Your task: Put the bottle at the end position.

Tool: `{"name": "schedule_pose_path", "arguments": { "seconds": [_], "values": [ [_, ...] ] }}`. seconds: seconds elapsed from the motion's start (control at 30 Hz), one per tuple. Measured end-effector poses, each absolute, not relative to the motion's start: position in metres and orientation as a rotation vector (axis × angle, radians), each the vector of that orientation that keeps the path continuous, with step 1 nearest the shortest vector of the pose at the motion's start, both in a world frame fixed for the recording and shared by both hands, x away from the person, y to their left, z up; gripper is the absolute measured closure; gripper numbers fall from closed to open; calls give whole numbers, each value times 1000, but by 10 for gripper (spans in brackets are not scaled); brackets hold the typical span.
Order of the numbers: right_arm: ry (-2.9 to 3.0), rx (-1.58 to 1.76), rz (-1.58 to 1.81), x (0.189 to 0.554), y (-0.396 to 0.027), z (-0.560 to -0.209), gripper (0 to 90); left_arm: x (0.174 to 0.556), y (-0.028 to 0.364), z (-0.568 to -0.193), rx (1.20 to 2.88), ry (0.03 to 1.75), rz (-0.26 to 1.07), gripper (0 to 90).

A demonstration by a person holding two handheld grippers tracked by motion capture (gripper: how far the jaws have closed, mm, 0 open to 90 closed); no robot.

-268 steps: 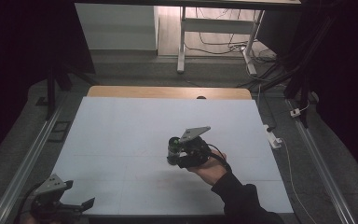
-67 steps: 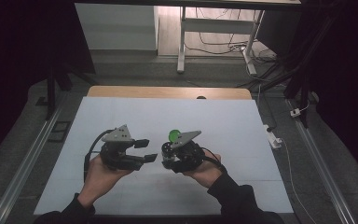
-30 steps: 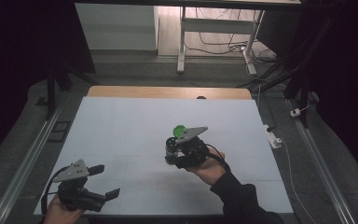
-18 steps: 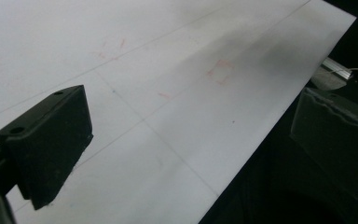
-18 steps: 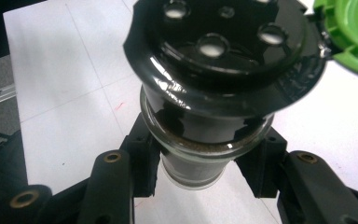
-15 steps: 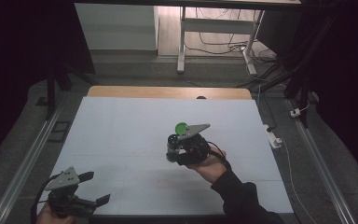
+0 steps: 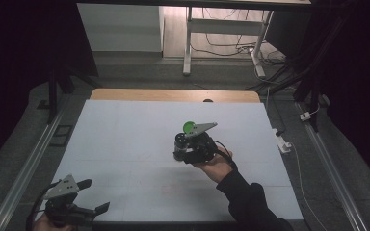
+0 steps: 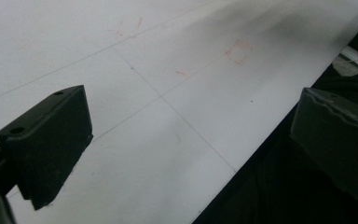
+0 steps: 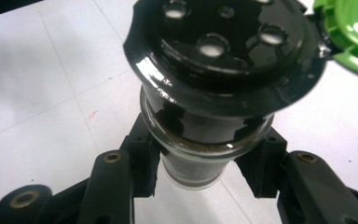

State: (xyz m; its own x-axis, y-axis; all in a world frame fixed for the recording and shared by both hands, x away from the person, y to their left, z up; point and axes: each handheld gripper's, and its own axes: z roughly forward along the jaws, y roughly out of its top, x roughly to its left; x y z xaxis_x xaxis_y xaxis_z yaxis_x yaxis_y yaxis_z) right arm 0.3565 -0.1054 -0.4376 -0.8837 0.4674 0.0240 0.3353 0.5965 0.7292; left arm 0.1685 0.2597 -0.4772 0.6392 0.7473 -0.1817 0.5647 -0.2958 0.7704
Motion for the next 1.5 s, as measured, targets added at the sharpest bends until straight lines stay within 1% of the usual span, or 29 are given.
{"name": "schedule_pose_path", "arguments": {
  "seconds": [0.33, 0.93, 1.5],
  "values": [
    [2641, 667, 1124, 371, -100, -443, 530, 168, 265, -478, 1983, 1057, 267, 0],
    [2624, 729, 1096, 399, -84, -453, 531, 166, 266, -477, 1985, 1062, 292, 0],
    [2594, 730, 1055, 426, -69, -468, 530, 165, 269, -478, 1965, 1066, 286, 0]
  ]
}}
